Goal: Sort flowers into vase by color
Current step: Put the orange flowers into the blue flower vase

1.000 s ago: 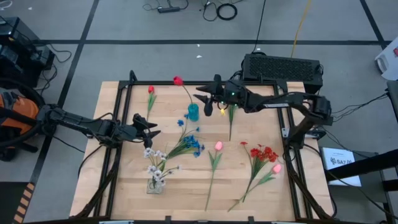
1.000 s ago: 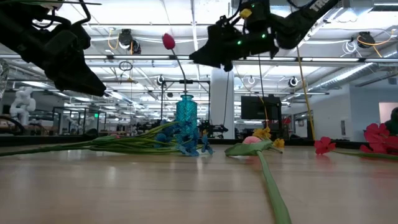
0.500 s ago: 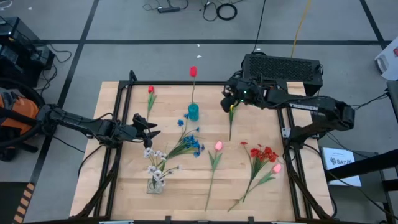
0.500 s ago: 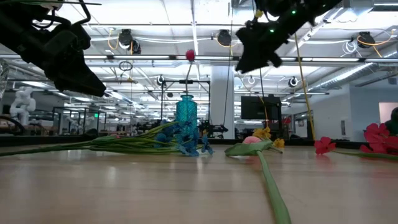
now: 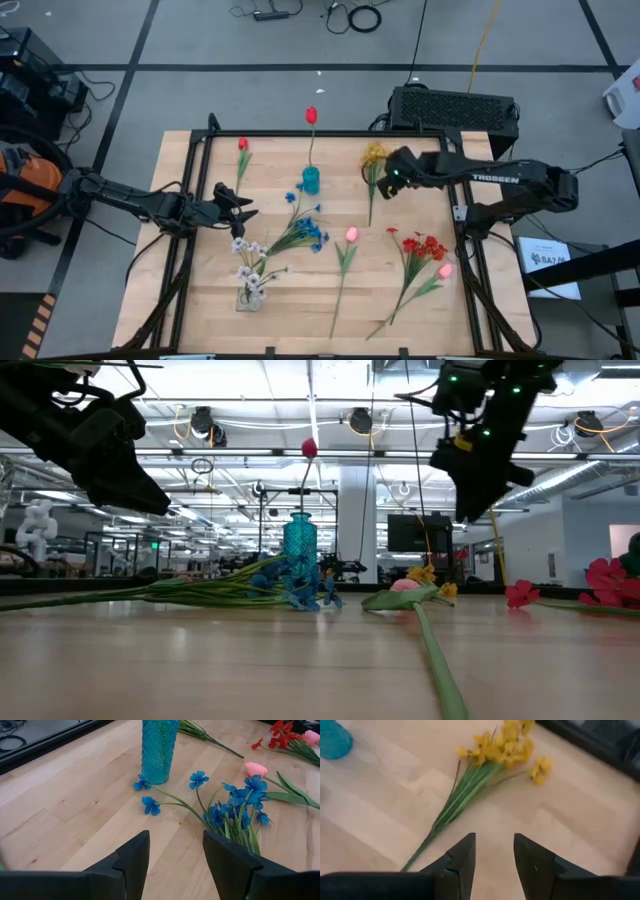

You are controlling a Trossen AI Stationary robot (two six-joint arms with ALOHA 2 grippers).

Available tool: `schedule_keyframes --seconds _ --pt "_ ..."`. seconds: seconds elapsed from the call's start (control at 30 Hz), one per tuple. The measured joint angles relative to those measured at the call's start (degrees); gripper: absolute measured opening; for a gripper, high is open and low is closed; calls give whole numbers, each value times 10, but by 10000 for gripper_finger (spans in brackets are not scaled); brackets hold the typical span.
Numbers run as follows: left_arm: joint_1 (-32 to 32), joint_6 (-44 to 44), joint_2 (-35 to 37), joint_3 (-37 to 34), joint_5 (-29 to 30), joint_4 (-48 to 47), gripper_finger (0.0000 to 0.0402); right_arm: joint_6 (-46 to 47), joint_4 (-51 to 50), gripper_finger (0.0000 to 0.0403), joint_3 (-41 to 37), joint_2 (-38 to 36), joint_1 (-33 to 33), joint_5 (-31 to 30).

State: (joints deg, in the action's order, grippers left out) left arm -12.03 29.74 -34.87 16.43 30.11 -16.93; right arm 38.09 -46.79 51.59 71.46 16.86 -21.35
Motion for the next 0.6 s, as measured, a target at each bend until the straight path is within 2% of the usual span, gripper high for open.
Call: schedule_keyframes --seconds 0.3,0.6 --pt "0 0 0 0 1 1 191 135 -1 125 -91 -97 -91 -28" --pt "0 0 0 0 4 1 191 144 5 125 -102 -125 -118 -46"
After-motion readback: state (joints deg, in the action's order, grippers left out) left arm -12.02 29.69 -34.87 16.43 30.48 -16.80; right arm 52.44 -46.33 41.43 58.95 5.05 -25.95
